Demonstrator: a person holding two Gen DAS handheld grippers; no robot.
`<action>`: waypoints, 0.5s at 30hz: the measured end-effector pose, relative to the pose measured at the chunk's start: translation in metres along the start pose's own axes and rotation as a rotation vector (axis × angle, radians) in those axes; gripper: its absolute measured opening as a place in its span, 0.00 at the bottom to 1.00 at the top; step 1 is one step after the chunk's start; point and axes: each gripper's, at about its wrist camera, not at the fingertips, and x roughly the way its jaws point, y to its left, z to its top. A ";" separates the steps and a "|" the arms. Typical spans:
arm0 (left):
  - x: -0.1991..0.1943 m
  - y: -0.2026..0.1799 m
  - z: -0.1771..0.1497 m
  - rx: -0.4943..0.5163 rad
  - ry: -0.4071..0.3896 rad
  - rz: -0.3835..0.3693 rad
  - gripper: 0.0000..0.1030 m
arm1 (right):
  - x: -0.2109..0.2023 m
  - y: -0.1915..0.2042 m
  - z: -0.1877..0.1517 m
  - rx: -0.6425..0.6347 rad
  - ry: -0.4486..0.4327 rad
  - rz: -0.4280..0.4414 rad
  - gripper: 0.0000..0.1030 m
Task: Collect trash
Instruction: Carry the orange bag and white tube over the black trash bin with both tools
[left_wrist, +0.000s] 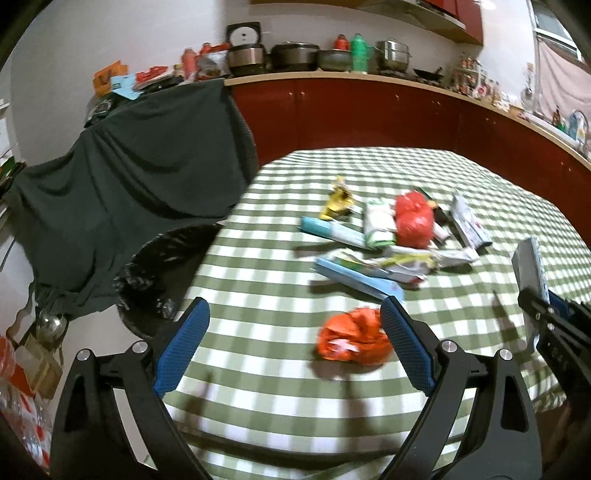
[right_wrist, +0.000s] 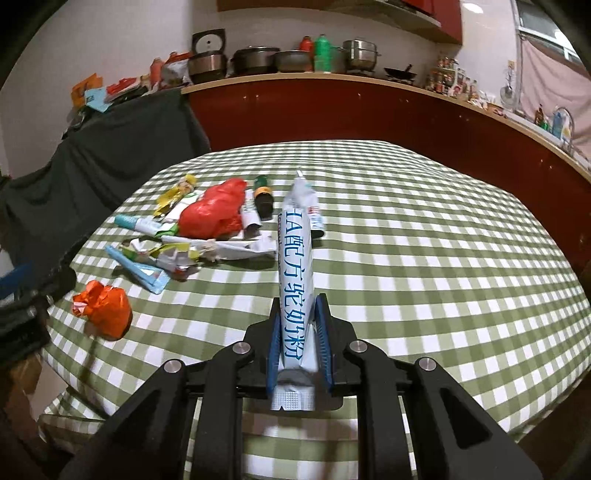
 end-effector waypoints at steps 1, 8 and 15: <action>0.002 -0.005 0.000 0.007 0.006 -0.008 0.89 | 0.000 -0.003 0.000 0.008 -0.001 0.002 0.18; 0.013 -0.023 -0.003 0.043 0.028 -0.030 0.90 | 0.001 -0.011 0.000 0.043 -0.002 0.023 0.18; 0.028 -0.022 -0.008 0.029 0.081 -0.052 0.76 | 0.002 -0.011 -0.001 0.047 0.003 0.031 0.18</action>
